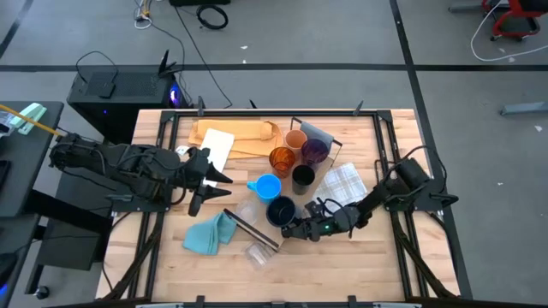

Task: Stack small to large cups/mugs on shelf
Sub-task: Put the dark blue mug on the shelf

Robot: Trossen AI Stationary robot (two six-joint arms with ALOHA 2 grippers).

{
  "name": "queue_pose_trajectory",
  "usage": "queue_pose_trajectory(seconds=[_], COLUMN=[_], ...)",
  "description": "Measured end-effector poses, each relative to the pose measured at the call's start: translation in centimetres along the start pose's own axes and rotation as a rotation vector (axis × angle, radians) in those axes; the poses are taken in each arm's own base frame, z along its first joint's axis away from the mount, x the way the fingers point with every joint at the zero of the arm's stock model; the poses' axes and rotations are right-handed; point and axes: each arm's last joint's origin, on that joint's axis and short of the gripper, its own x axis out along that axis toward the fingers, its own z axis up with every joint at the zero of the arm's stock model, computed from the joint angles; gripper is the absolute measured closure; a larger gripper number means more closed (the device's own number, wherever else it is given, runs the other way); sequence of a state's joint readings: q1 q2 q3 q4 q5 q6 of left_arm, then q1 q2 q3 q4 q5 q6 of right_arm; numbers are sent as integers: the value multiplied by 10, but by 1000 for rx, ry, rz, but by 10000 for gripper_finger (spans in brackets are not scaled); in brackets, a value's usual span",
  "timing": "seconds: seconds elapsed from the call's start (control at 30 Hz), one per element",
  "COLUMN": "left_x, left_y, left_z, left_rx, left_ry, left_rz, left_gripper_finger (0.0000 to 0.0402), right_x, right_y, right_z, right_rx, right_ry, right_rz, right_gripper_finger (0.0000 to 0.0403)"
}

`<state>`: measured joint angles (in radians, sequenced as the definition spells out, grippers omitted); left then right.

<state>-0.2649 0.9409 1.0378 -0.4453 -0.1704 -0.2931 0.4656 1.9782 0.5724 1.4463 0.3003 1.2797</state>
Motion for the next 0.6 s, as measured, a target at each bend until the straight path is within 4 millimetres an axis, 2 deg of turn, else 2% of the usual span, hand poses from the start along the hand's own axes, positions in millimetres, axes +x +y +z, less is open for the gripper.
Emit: queue_pose_trajectory(seconds=[0.27, 0.6], left_x=[0, 0], left_y=[0, 1], left_z=[-1, -2], left_rx=[-8, -14], left_ry=[11, 20], left_rz=[3, 6], left_gripper_finger=[237, 237], right_x=[10, -8], right_y=[-13, -12], right_z=[-9, 1], right_rx=[19, -28], right_ry=[16, -35], right_rz=[44, 10], right_gripper_finger=[403, 403])
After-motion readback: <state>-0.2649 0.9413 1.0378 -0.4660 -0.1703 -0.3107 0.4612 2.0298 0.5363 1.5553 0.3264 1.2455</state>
